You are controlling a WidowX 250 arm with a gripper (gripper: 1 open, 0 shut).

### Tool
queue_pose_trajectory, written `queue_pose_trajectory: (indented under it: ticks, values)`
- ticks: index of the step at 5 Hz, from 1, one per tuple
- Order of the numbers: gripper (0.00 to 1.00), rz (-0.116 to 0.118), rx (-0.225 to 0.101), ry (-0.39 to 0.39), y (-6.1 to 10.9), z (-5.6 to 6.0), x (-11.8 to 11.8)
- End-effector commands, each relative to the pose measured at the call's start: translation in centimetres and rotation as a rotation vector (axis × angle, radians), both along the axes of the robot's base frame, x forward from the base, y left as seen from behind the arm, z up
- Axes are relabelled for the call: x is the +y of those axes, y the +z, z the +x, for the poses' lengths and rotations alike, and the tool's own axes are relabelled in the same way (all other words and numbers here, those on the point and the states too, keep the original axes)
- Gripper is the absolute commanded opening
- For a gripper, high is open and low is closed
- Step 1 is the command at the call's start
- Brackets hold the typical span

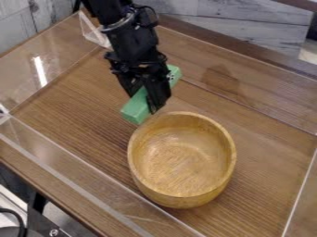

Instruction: Remove the green block from inside the brown bowl and put it on the table

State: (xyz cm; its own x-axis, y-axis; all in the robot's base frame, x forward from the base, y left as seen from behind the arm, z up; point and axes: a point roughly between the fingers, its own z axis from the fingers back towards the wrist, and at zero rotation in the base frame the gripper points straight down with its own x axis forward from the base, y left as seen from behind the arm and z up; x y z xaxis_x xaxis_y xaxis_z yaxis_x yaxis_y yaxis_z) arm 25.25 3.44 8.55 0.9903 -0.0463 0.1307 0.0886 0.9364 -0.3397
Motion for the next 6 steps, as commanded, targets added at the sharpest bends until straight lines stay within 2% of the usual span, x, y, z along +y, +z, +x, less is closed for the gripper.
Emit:
queue_pose_trajectory:
  ticks: [1,6]
  values:
    - [0.0,0.007,-0.039,0.007,0.65,0.57,0.49]
    - [0.0,-0.003,-0.046,0.002,0.19,1.11,0.73]
